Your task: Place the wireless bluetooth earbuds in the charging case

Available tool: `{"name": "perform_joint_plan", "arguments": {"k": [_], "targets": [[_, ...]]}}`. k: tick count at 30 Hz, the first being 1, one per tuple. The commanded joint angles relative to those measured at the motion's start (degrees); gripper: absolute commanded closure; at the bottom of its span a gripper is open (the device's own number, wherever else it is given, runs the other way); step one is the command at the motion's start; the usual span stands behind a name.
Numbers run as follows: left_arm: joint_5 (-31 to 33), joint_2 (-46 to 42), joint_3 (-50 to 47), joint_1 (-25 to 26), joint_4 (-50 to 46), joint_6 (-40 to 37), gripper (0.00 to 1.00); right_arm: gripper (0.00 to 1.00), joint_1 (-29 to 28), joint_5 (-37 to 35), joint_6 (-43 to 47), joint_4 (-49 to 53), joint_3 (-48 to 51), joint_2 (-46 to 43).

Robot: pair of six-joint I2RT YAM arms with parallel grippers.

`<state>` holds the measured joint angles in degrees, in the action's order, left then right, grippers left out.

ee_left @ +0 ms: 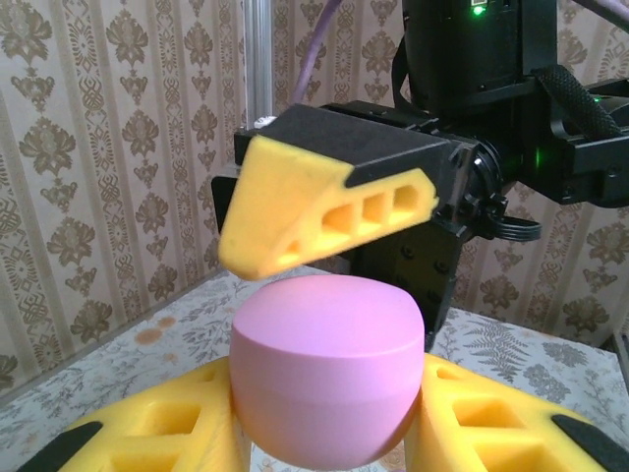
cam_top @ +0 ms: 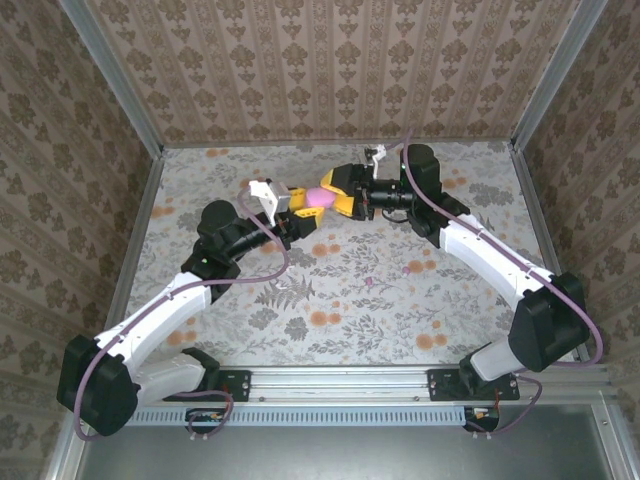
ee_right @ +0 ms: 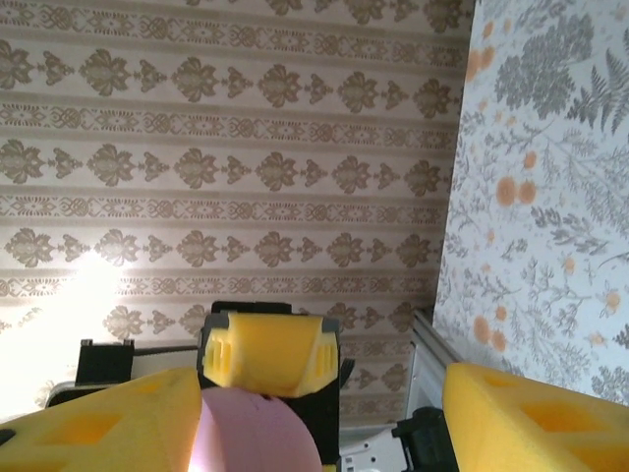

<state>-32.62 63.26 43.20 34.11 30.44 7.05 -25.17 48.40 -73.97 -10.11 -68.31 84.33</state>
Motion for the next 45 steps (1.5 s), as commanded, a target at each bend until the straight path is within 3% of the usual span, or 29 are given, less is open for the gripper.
{"name": "perform_joint_plan", "arguments": {"k": [1,16,25,34,41,45], "targets": [[1.7,-0.2,1.5,0.4,2.7,0.0,0.61,0.32,-0.1,3.6,-2.3,-1.6,-1.3,-0.8],[1.3,0.9,1.8,0.9,2.6,0.0,0.61,0.47,-0.5,6.4,-3.3,-4.7,-2.2,-1.3],[1.3,1.5,2.5,1.0,0.1,-1.5,0.61,0.67,-0.5,3.8,3.3,1.2,-2.6,-3.3],[1.5,1.6,2.6,1.0,-1.2,-2.2,0.62,0.66,-0.5,2.2,7.2,6.0,-3.6,-4.1],[1.6,1.4,2.5,1.1,-0.1,-1.1,0.63,0.42,0.1,-0.8,12.3,11.1,-4.2,-4.2],[1.2,1.1,2.2,1.1,0.5,-0.1,0.63,0.34,1.9,-4.9,19.6,14.9,-4.4,-8.4]]}}
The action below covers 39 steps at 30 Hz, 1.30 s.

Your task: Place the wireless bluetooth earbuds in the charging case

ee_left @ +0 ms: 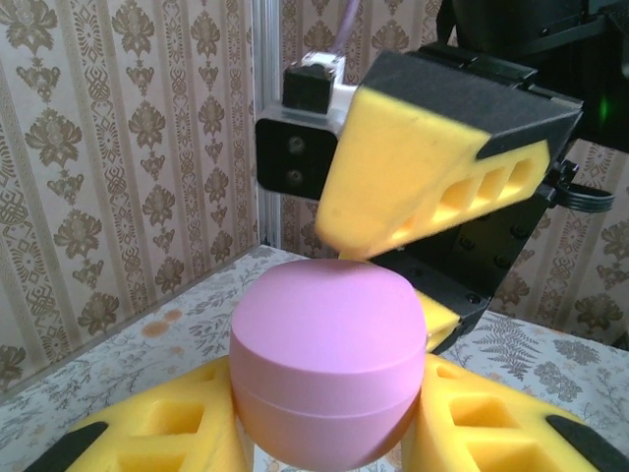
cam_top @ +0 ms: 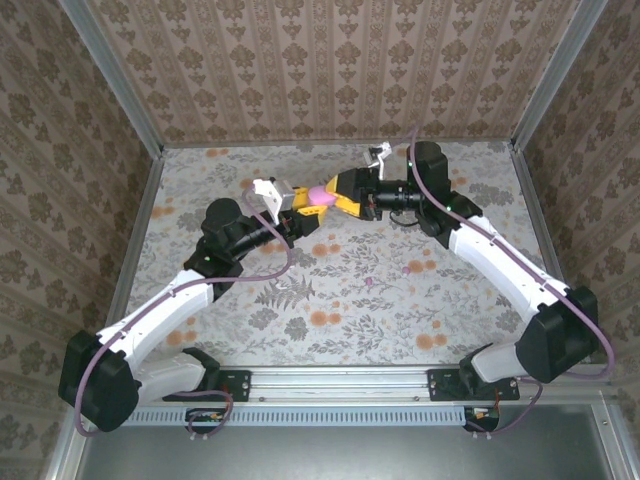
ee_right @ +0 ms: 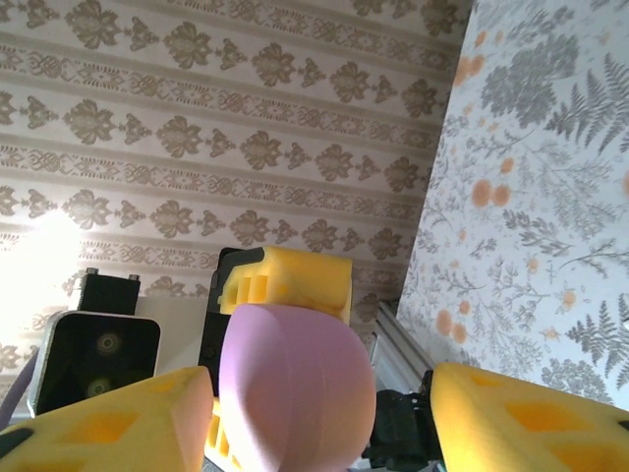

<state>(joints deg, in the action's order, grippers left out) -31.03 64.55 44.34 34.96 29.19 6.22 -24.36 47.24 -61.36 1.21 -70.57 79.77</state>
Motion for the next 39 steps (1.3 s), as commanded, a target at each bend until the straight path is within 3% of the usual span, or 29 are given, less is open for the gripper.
{"name": "perform_joint_plan", "arguments": {"k": [1,6,10,29,39], "targets": [[-0.3,-0.3,0.9,0.3,1.8,0.8,0.63,0.34,1.4,-4.6,9.3,4.3,-2.1,-4.6],[0.0,-0.7,0.1,0.4,3.2,2.1,0.63,0.32,1.4,-2.9,28.7,8.9,-1.2,-8.7],[-0.3,-0.7,0.0,0.4,4.2,3.1,0.63,0.32,1.4,-4.6,37.2,16.6,-2.5,-9.2],[-1.9,0.7,1.4,1.5,4.1,4.0,0.63,0.33,0.1,-2.2,35.2,16.5,-6.1,-3.8],[-2.0,1.2,1.7,1.6,4.1,4.2,0.63,0.33,-0.1,1.3,39.8,17.9,-5.2,-4.1]]}}
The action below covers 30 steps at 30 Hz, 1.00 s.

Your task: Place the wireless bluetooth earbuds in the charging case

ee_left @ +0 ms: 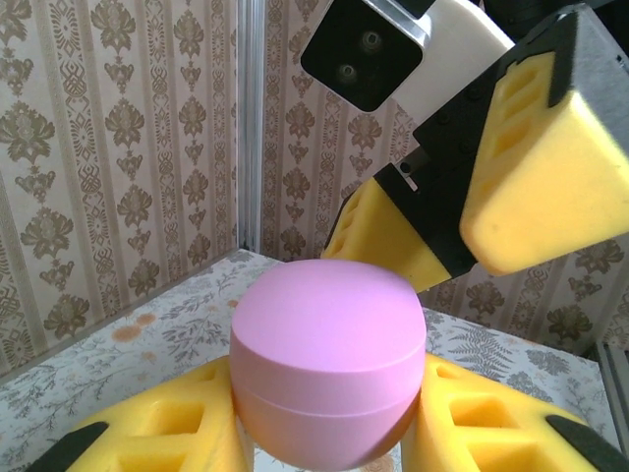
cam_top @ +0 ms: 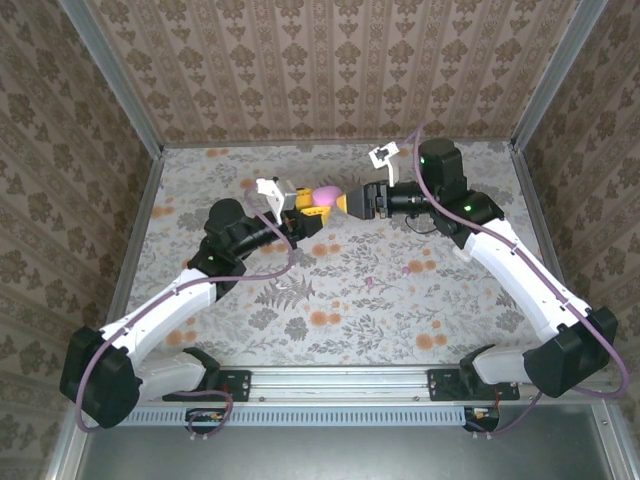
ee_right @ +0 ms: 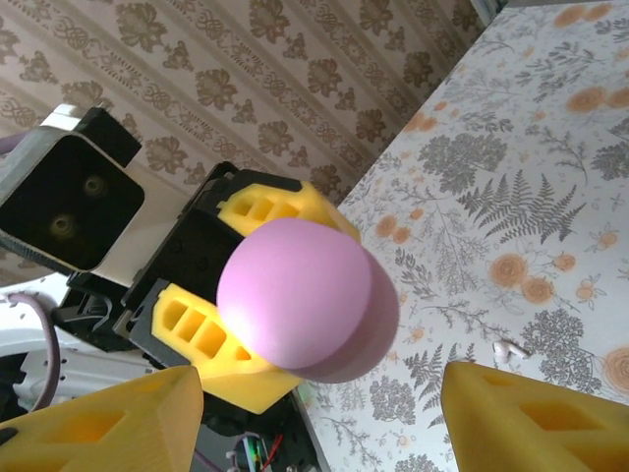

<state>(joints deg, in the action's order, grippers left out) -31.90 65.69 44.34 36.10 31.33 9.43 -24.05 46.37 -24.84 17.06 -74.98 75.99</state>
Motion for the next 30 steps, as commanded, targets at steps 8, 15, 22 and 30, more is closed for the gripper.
{"name": "perform_joint_plan", "arguments": {"k": [8,15,22,30], "targets": [[-1.7,0.3,2.0,0.7,1.8,1.2,0.63,0.33,-0.4,-0.1,4.1,4.3,-1.6,1.4],[-3.3,0.8,2.8,1.0,1.1,1.1,0.63,0.34,-0.4,-3.5,3.6,3.1,-2.0,1.6],[-4.5,0.8,3.3,1.3,-0.8,-0.1,0.63,0.34,0.1,-6.6,0.9,-0.1,-2.2,1.1],[-4.4,0.8,3.1,1.4,-1.0,-0.4,0.63,0.33,0.4,-6.8,-0.9,-1.5,-2.1,0.9]]}}
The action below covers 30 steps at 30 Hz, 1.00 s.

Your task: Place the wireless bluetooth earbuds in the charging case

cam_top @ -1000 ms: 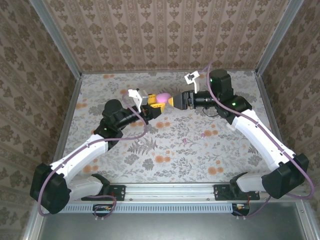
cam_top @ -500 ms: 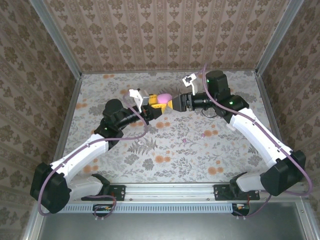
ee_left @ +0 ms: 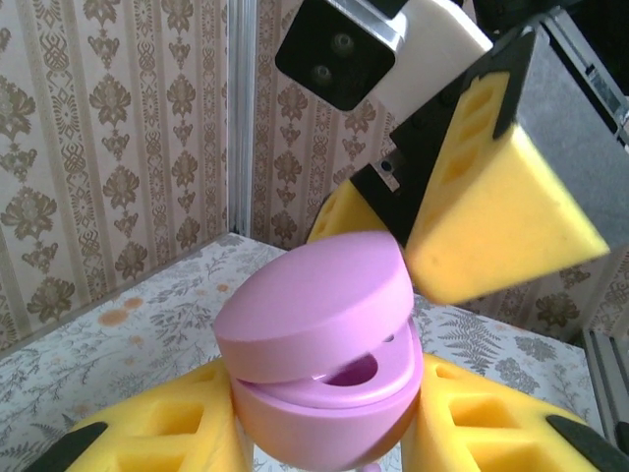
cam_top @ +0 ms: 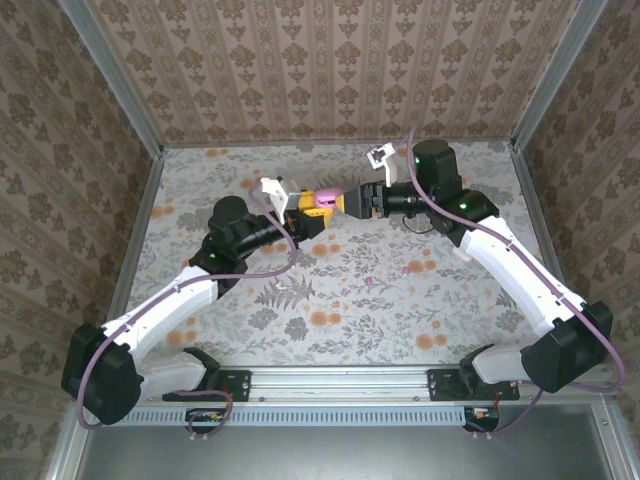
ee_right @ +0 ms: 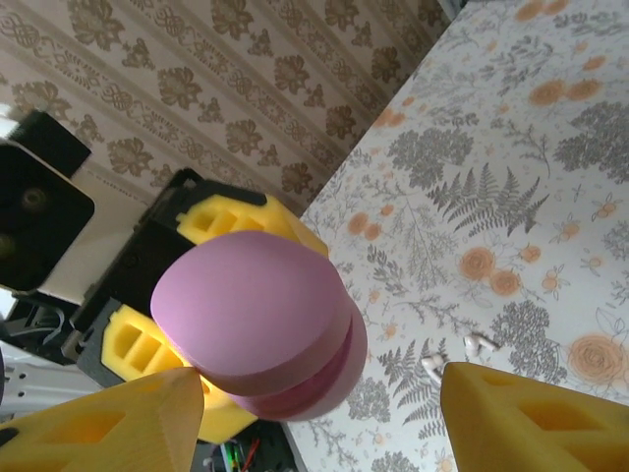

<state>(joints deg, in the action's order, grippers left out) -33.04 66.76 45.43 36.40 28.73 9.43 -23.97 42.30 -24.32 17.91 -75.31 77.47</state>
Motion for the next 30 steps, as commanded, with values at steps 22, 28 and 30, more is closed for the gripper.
{"name": "perform_joint_plan", "arguments": {"k": [22,28,30], "targets": [[-1.9,-0.8,0.8,1.3,1.8,-0.6,0.63,0.29,1.5,-8.1,-4.6,-2.4,-3.4,-3.1],[0.1,-1.8,-0.5,1.3,2.5,-1.1,0.63,0.31,5.0,-12.1,-4.9,0.5,-1.4,-9.3],[0.5,-2.5,-0.6,1.3,1.6,-1.5,0.64,0.34,7.7,-14.7,-3.9,4.0,0.7,-10.6]]}}
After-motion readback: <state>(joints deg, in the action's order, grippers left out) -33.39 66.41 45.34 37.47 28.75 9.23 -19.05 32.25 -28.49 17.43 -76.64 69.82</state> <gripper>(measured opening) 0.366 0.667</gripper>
